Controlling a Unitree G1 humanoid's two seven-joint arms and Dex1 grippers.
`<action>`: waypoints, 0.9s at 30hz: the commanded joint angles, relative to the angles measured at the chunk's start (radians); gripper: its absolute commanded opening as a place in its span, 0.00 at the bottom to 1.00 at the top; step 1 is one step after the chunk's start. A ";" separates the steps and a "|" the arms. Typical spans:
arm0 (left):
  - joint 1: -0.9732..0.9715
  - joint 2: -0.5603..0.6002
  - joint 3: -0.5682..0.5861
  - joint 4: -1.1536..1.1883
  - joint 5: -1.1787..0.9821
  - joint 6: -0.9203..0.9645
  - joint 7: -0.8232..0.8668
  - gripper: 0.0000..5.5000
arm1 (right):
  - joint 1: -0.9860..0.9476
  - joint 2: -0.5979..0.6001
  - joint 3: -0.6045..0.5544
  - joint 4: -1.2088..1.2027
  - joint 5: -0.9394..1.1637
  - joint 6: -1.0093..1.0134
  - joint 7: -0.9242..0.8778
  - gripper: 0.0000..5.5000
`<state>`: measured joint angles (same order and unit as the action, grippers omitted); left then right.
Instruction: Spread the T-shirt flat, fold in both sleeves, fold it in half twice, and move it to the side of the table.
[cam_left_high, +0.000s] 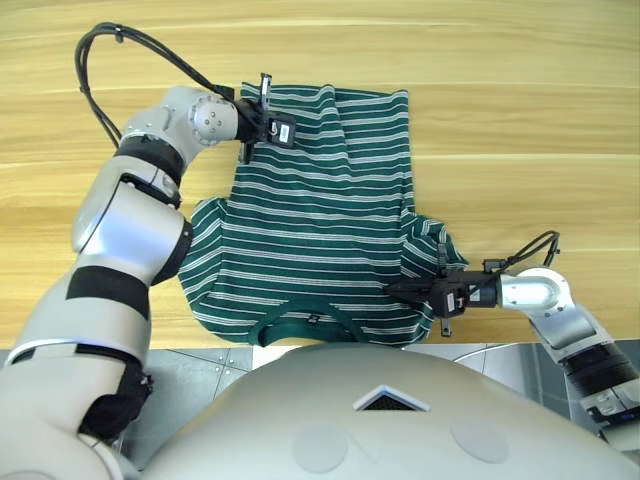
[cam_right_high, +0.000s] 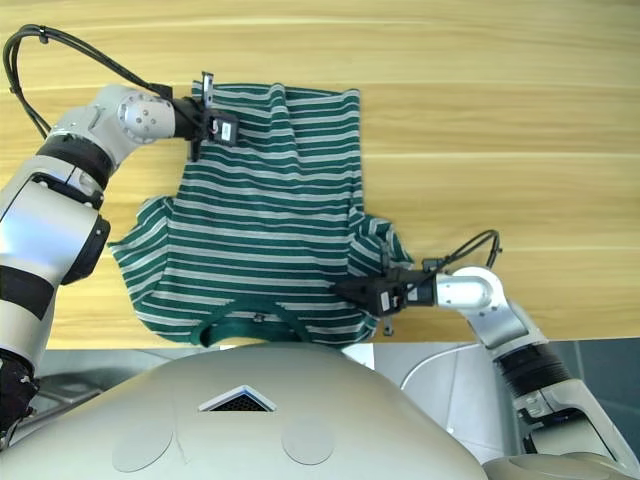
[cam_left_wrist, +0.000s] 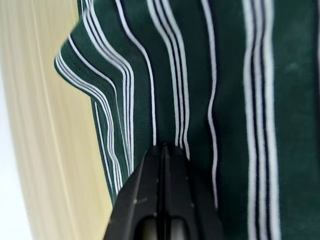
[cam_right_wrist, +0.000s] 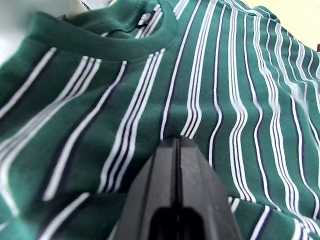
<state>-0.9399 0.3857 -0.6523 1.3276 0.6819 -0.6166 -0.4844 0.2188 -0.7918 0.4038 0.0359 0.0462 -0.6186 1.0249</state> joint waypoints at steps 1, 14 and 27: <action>0.045 0.019 -0.071 0.052 0.100 0.097 0.045 0.00 | 0.015 -0.001 0.019 0.009 -0.042 0.017 0.001 0.00; 0.035 0.154 -0.047 0.068 0.101 0.191 0.088 0.00 | 0.044 -0.024 -0.001 0.020 -0.039 0.016 -0.022 0.00; -0.011 0.228 0.091 0.061 0.008 0.180 0.100 0.00 | 0.053 -0.026 -0.003 0.040 -0.043 0.011 -0.033 0.00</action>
<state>-0.9319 0.5841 -0.5998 1.3809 0.7166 -0.4438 -0.3771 0.2591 -0.7941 0.3996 0.0420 0.0470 -0.6375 0.9834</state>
